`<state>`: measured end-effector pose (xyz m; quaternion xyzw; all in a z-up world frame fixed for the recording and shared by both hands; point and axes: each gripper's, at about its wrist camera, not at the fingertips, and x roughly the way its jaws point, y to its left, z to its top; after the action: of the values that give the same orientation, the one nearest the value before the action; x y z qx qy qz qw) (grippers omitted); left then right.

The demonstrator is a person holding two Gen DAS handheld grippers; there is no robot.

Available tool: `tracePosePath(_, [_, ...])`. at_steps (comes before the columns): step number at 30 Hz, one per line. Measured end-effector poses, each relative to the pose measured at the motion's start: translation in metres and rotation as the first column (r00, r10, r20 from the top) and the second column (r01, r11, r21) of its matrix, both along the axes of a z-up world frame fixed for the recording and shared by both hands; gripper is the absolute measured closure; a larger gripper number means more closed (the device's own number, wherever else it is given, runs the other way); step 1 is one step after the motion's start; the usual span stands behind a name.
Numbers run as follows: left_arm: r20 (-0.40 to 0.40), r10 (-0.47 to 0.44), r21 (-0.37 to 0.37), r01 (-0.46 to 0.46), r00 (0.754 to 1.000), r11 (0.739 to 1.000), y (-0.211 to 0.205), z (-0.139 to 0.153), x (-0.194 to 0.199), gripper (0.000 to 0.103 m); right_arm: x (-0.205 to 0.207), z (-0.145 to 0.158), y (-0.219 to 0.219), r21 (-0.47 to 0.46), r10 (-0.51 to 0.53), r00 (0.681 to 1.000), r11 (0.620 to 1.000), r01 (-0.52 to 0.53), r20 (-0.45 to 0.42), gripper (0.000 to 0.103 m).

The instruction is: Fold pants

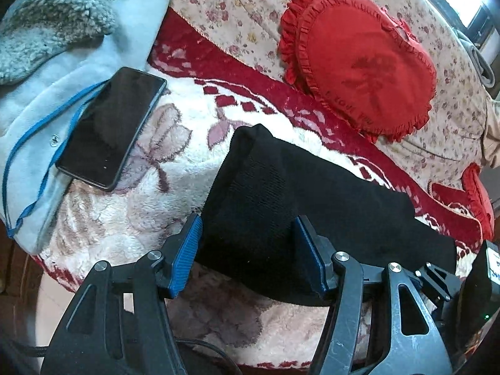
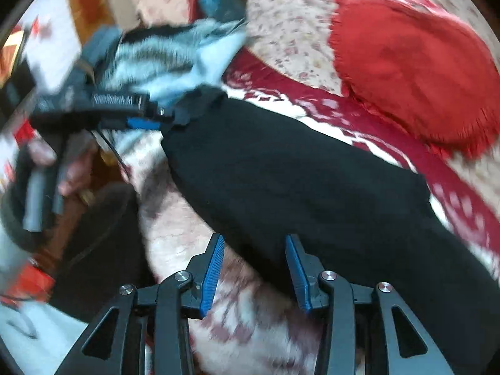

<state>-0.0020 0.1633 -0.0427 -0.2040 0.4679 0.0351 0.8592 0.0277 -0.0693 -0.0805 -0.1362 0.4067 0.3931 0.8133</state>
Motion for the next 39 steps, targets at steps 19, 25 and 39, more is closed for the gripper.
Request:
tracePosePath(19, [0.002,0.026,0.051,-0.026,1.0,0.998,0.014,-0.006,-0.013,0.062,0.002,-0.006,0.009,0.141,-0.041,0.981,0.988,0.068,-0.188,0.096])
tracePosePath(25, [0.002,0.036,0.081,-0.036,0.999,0.996,0.014,-0.004,0.003,0.062,0.017,0.008,0.005,0.161,-0.08,0.979,0.981,0.111,-0.189,0.095])
tracePosePath(39, [0.019,0.044,0.163,-0.047,0.999,0.986,0.009,0.011,0.033,0.062,0.076,0.029,-0.055,0.179,-0.344,0.927,0.913,0.367,-0.149,0.088])
